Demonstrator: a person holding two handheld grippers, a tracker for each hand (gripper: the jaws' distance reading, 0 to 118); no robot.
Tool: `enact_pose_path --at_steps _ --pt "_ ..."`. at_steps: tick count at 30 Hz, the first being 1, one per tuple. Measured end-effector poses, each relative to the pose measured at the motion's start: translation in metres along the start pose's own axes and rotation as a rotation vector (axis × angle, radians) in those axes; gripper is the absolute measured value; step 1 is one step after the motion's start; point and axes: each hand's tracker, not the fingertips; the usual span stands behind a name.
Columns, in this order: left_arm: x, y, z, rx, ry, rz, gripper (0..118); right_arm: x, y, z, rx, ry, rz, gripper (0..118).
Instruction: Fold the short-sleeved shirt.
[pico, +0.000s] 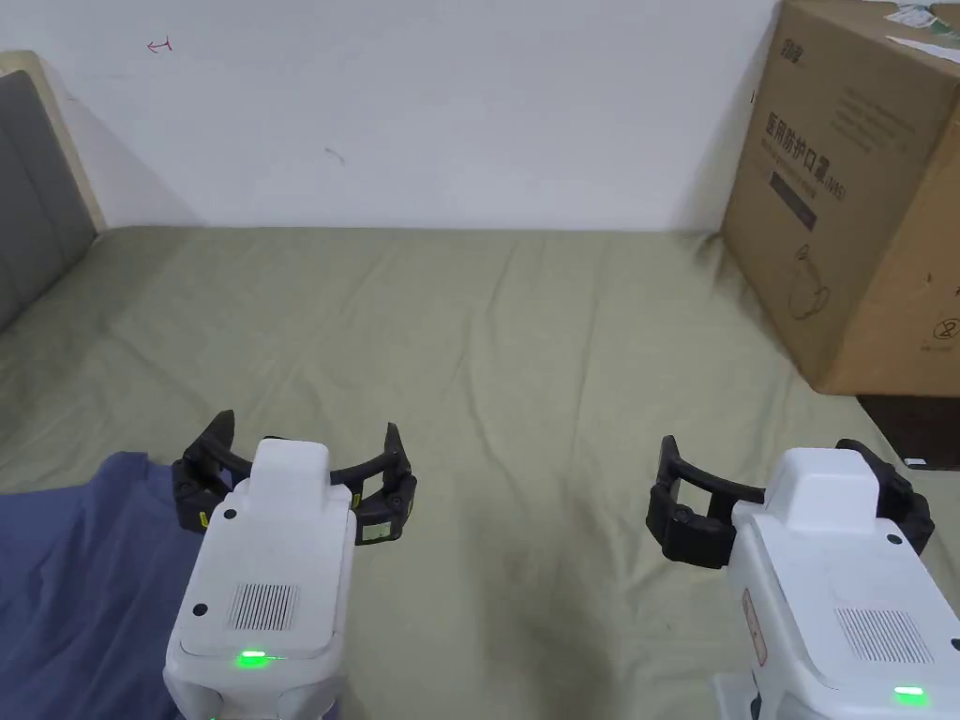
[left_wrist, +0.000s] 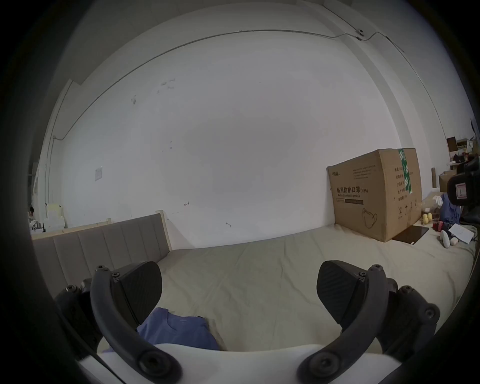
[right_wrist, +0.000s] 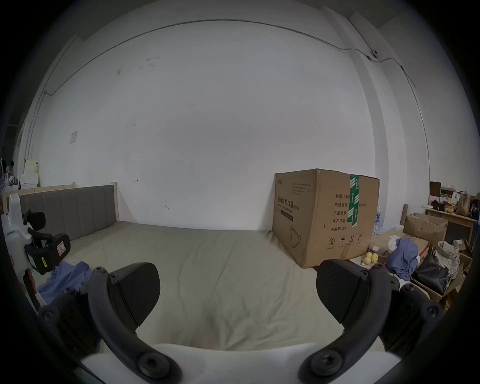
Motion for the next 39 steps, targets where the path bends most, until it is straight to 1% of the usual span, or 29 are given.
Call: enact_pose_path --at_steps 3,10,25,39 --pt "-0.005 0.0 -0.001 -0.009 -0.005 0.042 118 0.0 -0.001 -0.001 -0.005 0.004 0.008 117" --pt "-0.012 0.001 0.001 -0.004 0.0 0.09 118 -0.004 0.0 0.0 -0.004 0.016 0.008 117" --pt "-0.016 0.003 0.002 -0.006 0.007 0.113 118 -0.005 0.001 0.0 -0.008 0.018 0.02 117" --pt "-0.014 0.005 0.002 0.009 -0.001 0.091 118 -0.004 0.003 -0.001 -0.01 0.023 0.017 117"
